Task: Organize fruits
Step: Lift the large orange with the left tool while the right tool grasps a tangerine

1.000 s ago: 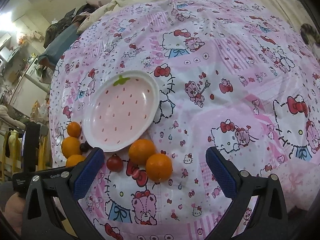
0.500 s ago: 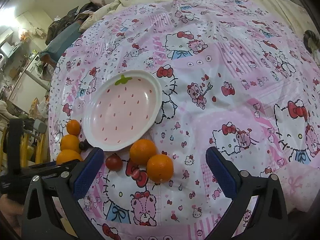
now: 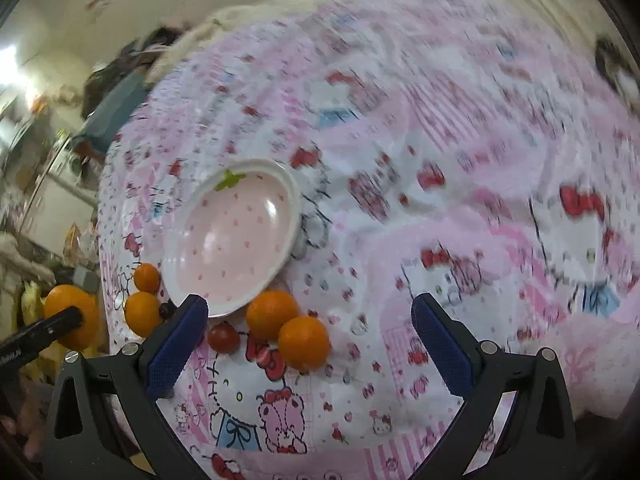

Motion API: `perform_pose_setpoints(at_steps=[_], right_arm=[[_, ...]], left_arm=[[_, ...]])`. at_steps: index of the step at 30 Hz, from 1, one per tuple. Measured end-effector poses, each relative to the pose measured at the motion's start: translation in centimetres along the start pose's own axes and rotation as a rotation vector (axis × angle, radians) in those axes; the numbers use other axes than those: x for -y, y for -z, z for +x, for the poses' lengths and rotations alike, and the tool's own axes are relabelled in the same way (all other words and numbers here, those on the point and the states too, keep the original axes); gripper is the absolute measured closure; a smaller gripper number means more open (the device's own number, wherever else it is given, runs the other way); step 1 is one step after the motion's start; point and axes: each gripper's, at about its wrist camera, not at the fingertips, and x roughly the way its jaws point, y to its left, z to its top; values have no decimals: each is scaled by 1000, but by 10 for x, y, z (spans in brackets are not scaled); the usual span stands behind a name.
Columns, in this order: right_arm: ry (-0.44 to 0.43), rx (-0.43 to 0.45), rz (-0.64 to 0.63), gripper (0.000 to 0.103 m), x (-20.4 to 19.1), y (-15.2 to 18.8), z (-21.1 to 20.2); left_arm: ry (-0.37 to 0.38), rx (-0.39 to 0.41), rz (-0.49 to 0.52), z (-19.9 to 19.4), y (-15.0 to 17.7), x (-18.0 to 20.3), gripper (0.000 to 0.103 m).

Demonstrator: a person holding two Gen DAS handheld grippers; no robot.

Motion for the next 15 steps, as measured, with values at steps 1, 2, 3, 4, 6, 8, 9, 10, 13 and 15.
perform_pose_setpoints(at_steps=[1,2,3,4,6,8,9,10,13,15], right_arm=[[-21,-27,37,9,6,-1,4],[-42,-59,72,15,13,-1,9],[-51,-92,103,17,19,0,15],[-59,-118,126,22,23,1,20],[-93,-172,153,29,26,4,30],[-104,-192,149,32,24,6,35],[-106,-204,137,34,21,8,38],[-107,-214,126,39,18,9,40],[-94,-244,67,48,7,14,47],[-75,-261,26,52,-2,17,53]], left_arm=[[2,1,-10,1,-1,-3,50],[3,2,-20,2,-1,-7,50],[2,4,-24,3,0,-9,50],[-3,10,-25,6,1,-11,50],[-5,12,-30,10,4,-14,50],[18,-8,-58,16,5,-18,50],[39,-21,-77,19,5,-20,50],[49,-27,-84,20,6,-21,50],[50,-35,-80,22,7,-19,50],[61,-39,-79,22,8,-19,50]])
